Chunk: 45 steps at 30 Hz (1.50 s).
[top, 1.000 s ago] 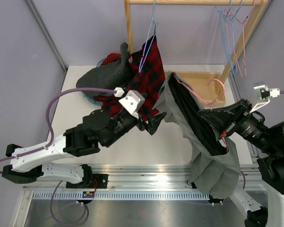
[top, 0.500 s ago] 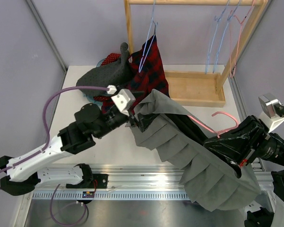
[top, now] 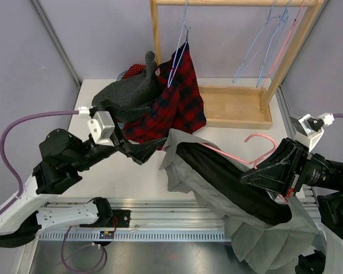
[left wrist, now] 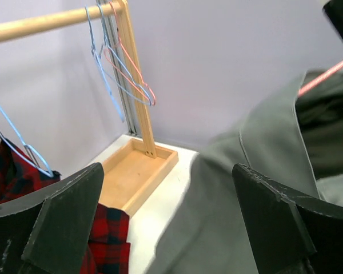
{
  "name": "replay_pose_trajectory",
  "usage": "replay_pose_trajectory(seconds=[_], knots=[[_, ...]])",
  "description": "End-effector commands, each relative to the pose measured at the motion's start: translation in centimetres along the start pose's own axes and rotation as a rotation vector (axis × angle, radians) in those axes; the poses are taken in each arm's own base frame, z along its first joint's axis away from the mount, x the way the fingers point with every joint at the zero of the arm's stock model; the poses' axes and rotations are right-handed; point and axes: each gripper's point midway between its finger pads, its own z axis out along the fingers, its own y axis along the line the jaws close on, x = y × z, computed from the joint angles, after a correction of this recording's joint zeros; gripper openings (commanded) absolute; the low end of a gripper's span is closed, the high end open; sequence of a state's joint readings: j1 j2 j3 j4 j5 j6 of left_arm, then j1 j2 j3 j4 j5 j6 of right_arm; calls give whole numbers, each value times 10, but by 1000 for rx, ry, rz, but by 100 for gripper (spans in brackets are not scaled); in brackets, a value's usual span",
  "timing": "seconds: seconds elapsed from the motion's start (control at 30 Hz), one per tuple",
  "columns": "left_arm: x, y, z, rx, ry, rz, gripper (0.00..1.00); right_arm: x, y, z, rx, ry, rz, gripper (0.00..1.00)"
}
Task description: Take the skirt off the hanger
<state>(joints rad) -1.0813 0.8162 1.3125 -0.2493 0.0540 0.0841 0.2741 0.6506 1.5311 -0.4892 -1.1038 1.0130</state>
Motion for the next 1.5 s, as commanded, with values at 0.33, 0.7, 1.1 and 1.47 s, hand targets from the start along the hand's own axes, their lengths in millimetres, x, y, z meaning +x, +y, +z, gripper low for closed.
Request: replay_pose_trajectory(seconds=[0.33, 0.7, 1.1, 1.47], knots=[[23, -10, 16, 78, 54, 17, 79, 3, 38, -5, -129, 65, -30, 0], [34, -34, 7, 207, 73, -38, 53, -1, 38, -3, -136, 62, -25, 0], [56, -38, 12, 220, 85, -67, 0, -4, 34, -1, -137, 58, -14, 0], [56, 107, -22, -468, 165, 76, 0, 4, 37, -5, -120, 85, -50, 0]])
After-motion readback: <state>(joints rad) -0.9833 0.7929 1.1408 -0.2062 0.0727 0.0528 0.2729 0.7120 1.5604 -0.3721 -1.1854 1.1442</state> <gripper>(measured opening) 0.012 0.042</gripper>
